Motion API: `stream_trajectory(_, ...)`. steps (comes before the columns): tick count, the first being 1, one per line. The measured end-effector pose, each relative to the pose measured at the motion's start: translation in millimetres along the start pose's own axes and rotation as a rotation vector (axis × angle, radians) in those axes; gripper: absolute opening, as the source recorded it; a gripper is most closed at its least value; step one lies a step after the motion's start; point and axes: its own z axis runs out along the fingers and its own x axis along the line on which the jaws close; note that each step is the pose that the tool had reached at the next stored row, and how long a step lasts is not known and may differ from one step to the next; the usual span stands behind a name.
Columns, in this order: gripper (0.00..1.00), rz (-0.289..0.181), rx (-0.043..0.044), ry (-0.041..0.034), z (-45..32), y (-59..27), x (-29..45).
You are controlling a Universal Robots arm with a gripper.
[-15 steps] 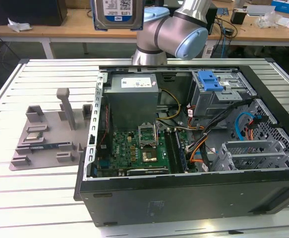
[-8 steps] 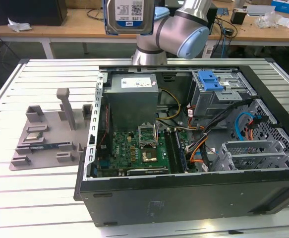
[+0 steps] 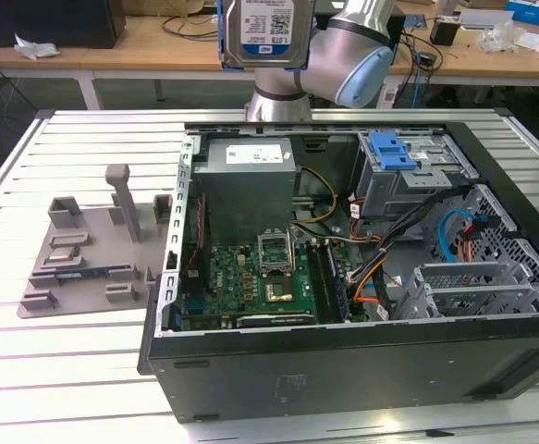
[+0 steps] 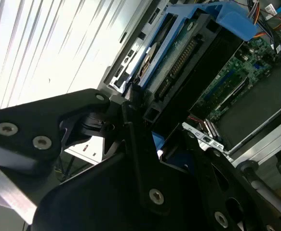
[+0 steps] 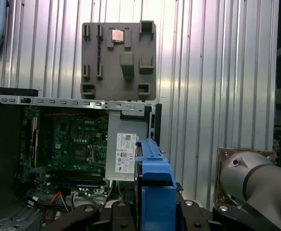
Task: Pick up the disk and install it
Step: 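Pick up the disk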
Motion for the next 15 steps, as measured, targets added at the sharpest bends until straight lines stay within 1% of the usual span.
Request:
stream_trajectory(3, 0.37, 0.000, -0.0011, 0.0000, 3.9, -4.0, 8.8)
stream_trajectory(4, 0.37, 0.000, -0.0013, 0.0000, 5.1, -5.0, 13.5)
stream_trajectory(5, 0.37, 0.000, -0.0014, 0.0000, 6.4, -5.9, 20.6)
stream_trajectory(6, 0.37, 0.000, -0.0015, -0.0001, 7.3, -6.5, 26.1)
stream_trajectory(8, 0.37, 0.000, -0.0015, 0.0000, 8.8, -7.1, 42.1)
stream_trajectory(9, 0.37, 0.000, -0.0015, 0.0000, 9.1, -7.3, 47.4)
stream_trajectory(11, 0.37, 0.000, -0.0015, -0.0001, 9.5, -7.5, 55.2)
stream_trajectory(13, 0.37, 0.000, -0.0015, -0.0001, 10.1, -7.9, 67.9)
stream_trajectory(15, 0.37, 0.000, -0.0015, -0.0001, 10.4, -8.0, 73.6)
